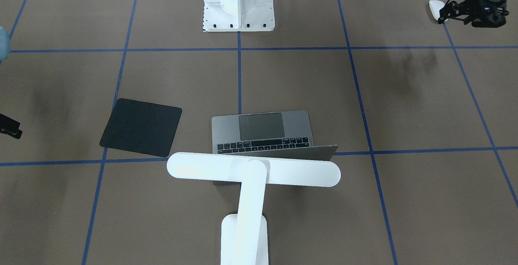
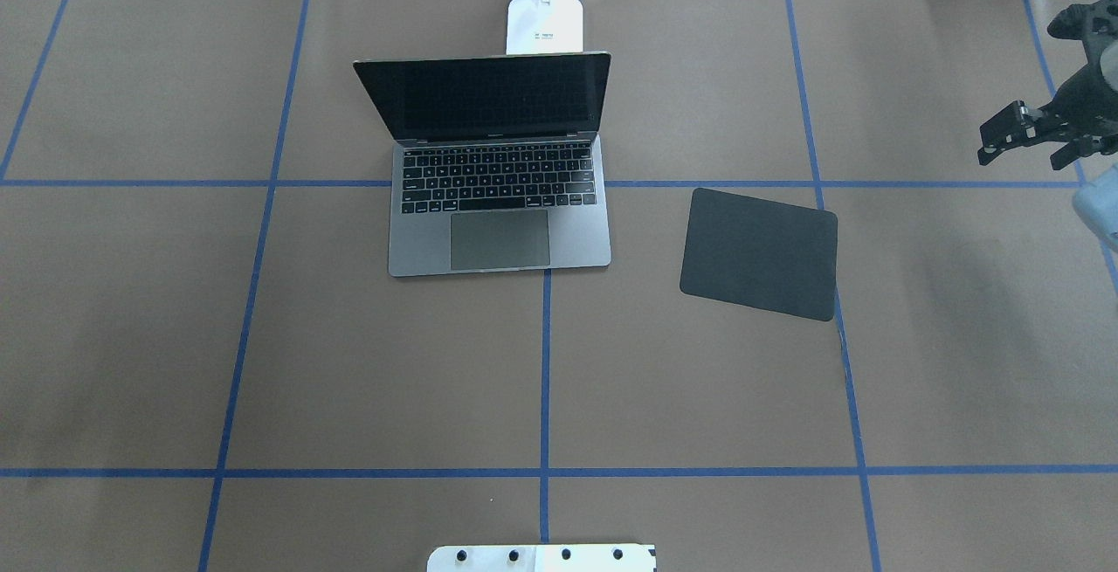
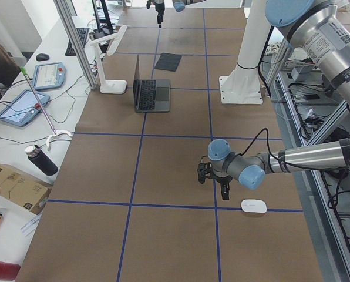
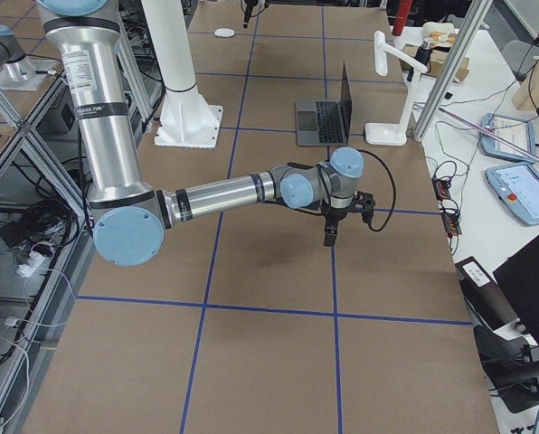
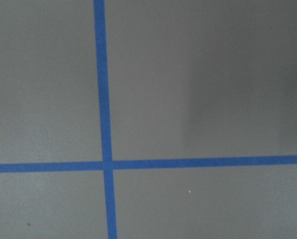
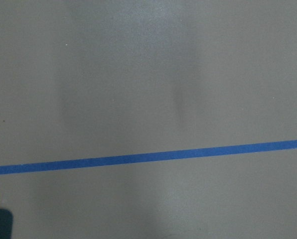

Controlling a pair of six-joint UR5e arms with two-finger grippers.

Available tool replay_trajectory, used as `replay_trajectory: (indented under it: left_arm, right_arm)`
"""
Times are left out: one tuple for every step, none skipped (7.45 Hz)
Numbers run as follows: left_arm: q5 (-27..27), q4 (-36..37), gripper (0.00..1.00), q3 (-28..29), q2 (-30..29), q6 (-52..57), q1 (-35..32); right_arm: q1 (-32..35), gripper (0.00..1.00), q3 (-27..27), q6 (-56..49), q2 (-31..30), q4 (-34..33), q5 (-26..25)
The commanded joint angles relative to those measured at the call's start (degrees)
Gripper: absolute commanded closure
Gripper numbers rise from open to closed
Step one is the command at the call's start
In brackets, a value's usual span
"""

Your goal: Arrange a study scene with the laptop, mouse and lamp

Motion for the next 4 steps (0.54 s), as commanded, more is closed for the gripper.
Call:
replay_trajectory:
  left_arm:
    - [0.3,-0.1,0.00,0.1,2.9,-0.5,3.9]
    - [0.1,-1.0,0.00,0.0,4.9,-0.3,4.0]
    - [-0.7,-2.6,0.00,0.0,6.6,-1.0,4.0]
    - [-2.2,-2.6,0.00,0.0,6.2,-1.0,4.9]
  right_arm:
    - [0.0,0.00,-0.2,0.0,0.0,0.1,0.0]
    - [0.0,0.00,-0.2,0.0,0.0,0.1,0.0]
    - [0.0,0.00,0.0,0.0,0.0,0.1,0.0]
    - [0.0,0.00,0.1,0.0,-0.1,0.1,0.0]
